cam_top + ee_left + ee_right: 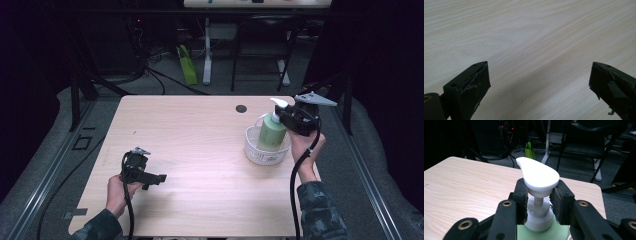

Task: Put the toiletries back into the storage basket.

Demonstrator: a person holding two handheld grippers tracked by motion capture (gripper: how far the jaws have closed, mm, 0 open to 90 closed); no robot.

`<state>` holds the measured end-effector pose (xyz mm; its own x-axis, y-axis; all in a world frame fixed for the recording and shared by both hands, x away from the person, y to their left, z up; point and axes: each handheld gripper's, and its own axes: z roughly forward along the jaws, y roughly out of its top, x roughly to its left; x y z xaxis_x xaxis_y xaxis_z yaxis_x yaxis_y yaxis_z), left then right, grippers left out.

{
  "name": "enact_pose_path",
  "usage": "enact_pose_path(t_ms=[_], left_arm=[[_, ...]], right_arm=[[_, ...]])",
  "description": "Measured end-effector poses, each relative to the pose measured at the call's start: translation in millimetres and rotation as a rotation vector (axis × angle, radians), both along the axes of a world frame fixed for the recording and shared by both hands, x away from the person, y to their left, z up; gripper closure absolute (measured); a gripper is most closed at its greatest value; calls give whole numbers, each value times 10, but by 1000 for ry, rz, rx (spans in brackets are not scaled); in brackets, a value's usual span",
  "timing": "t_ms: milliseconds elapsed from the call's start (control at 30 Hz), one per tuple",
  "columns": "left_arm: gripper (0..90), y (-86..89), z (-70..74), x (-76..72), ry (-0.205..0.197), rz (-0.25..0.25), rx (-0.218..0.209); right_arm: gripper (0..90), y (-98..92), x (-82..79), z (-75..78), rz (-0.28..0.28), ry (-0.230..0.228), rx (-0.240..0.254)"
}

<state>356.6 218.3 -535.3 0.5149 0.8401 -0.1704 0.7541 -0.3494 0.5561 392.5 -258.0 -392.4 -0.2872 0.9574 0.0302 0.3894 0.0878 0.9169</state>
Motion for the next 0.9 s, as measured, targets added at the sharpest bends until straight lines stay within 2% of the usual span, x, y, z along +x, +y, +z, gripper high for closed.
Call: enact_pose_path(t_ms=[400, 900], left_arm=[[32, -1, 12, -11, -10, 3, -3], [32, -3, 12, -10, -10, 0, 1]], right_arm=[[680, 20, -106, -27, 18, -22, -28], [680, 14, -95, -18, 22, -13, -31]])
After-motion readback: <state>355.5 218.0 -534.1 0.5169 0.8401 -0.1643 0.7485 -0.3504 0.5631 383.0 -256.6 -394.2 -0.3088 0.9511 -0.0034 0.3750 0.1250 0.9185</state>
